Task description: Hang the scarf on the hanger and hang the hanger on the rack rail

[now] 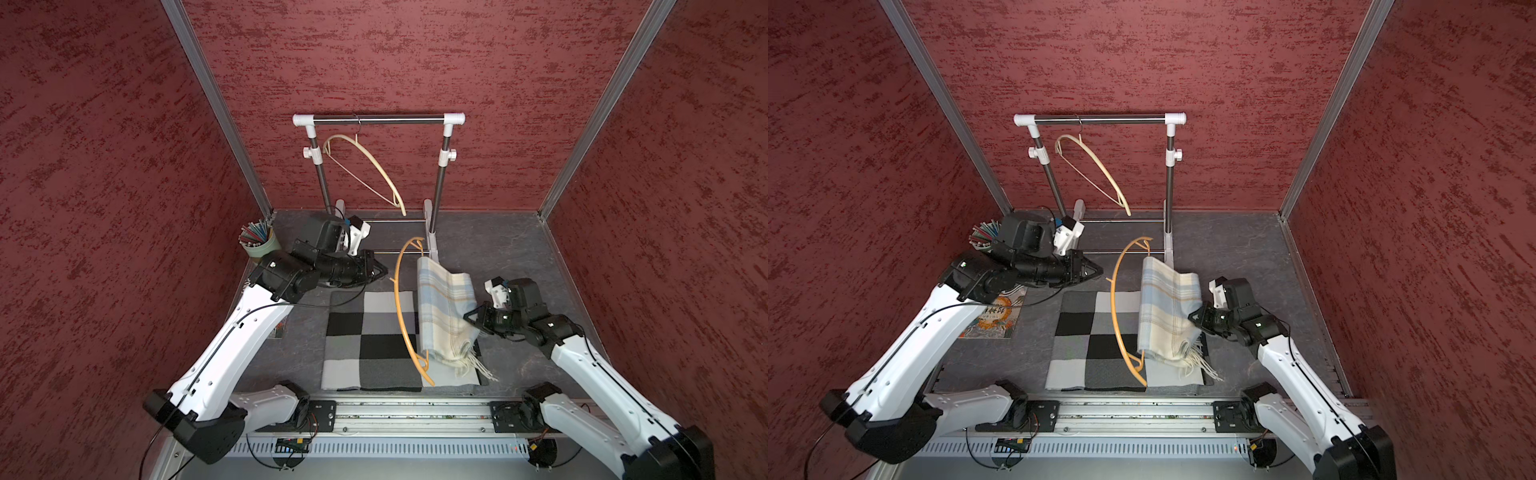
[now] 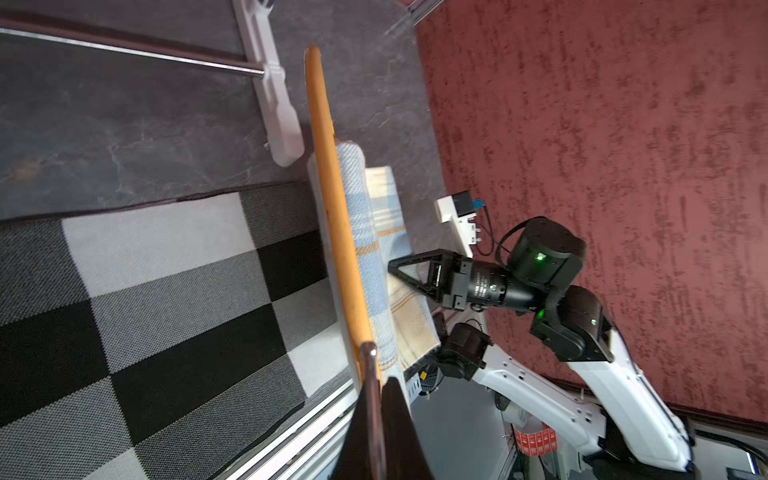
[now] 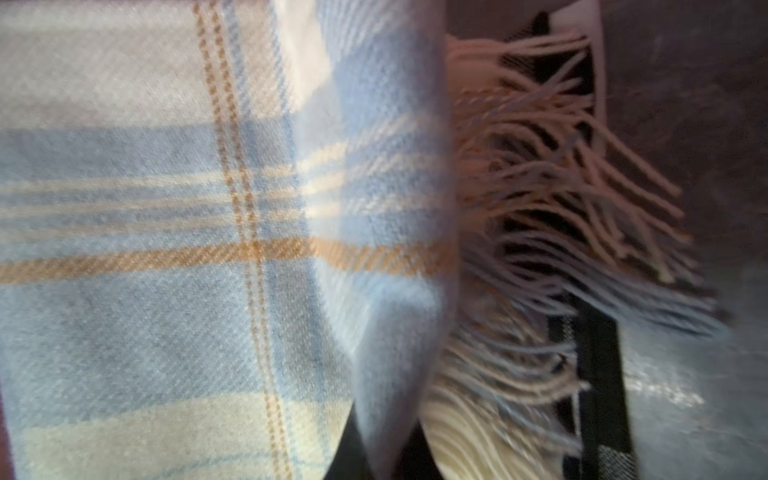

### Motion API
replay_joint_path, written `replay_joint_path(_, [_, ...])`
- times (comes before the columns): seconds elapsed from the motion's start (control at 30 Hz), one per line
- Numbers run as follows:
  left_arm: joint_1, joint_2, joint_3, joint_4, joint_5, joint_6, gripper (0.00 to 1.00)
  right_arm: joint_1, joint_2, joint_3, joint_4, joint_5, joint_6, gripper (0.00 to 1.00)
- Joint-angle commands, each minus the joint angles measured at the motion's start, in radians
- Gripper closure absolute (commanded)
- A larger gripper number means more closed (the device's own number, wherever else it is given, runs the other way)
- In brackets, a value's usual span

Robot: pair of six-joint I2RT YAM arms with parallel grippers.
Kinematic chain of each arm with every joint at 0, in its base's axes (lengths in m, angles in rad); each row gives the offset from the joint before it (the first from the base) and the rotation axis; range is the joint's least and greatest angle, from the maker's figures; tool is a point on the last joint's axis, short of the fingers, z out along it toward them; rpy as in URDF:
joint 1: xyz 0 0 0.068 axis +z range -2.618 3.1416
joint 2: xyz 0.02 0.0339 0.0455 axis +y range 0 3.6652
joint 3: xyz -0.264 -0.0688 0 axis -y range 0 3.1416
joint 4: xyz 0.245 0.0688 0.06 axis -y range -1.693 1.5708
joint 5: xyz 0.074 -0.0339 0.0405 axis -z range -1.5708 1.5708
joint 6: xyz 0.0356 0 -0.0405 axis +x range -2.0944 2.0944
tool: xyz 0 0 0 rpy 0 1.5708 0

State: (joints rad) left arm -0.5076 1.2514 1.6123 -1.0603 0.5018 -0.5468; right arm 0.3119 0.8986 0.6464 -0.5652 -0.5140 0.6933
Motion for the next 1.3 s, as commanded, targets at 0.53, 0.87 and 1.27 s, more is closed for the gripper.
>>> replay_joint_path(0.53, [0.073,0.230,0.623,-0.335,0.110,0.041,1.00,-0.014,0.106,-0.114,0.543,-0.189,0.297,1.00])
replay_joint_path(0.87, [0.076,0.285,0.690,-0.370,0.097,0.060,1.00,-0.013,0.265,-0.241,0.664,-0.194,0.232,1.00])
replay_joint_path(1.27, [0.073,0.284,0.672,-0.311,0.116,0.032,1.00,-0.012,0.474,-0.239,0.890,-0.272,0.264,1.00])
